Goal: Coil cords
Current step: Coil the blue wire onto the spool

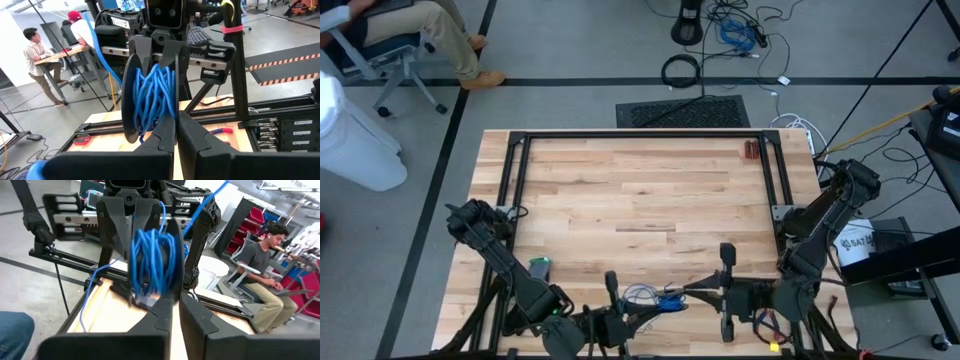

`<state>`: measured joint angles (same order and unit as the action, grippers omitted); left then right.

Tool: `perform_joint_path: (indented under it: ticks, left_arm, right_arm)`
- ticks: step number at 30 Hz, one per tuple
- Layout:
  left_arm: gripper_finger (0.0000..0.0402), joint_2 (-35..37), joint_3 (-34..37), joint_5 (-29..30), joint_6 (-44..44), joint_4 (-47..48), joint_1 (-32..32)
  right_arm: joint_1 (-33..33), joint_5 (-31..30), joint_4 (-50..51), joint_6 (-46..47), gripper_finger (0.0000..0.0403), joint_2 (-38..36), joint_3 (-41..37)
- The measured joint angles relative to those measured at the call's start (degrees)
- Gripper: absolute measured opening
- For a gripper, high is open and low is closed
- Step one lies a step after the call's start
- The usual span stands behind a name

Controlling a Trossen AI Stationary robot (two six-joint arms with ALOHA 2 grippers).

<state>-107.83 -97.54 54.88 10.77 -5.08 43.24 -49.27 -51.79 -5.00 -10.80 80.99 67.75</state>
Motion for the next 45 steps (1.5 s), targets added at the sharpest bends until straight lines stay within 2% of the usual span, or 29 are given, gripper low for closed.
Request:
perform_joint_path:
  ticks: [6,15,20,24,26,28,35,41,45]
  left_arm:
    - [0.0004,0.8,0.0,0.2,-2.9,2.1,1.3]
    - [0.0003,4.5,0.0,-1.1,-12.3,14.5,1.8]
    - [0.0002,5.5,0.0,-4.1,-13.3,17.3,1.1]
    - [0.0002,5.9,0.0,-5.2,-13.4,18.5,0.6]
    - [0.0002,5.9,0.0,-5.2,-13.5,18.6,0.5]
    - [0.0002,5.9,0.0,-5.2,-13.4,18.7,0.5]
    - [0.0002,5.9,0.0,-5.3,-13.5,18.7,0.5]
    - [0.0002,5.9,0.0,-5.5,-13.4,18.5,0.5]
    - [0.0001,6.1,0.0,-9.2,-13.3,18.7,0.3]
  right_arm:
    - [-3.0,-3.4,0.7,0.0,0.0052,-0.4,0.0]
    - [-5.1,-3.0,1.6,5.6,0.0064,-4.5,0.0]
    - [-1.8,4.6,0.8,2.0,0.0064,-8.1,0.0]
    - [0.3,11.2,2.3,-9.8,0.0064,-12.0,0.0]
    - [0.6,12.7,3.0,-15.0,0.0064,-13.5,0.0]
    - [0.6,12.8,3.1,-16.1,0.0064,-14.6,0.0]
    - [0.1,12.9,5.5,0.0,0.0064,-15.3,0.0]
    - [0.9,12.8,11.7,1.1,0.0070,-12.7,0.0]
    - [2.8,12.7,13.1,4.4,0.0087,-11.1,0.0]
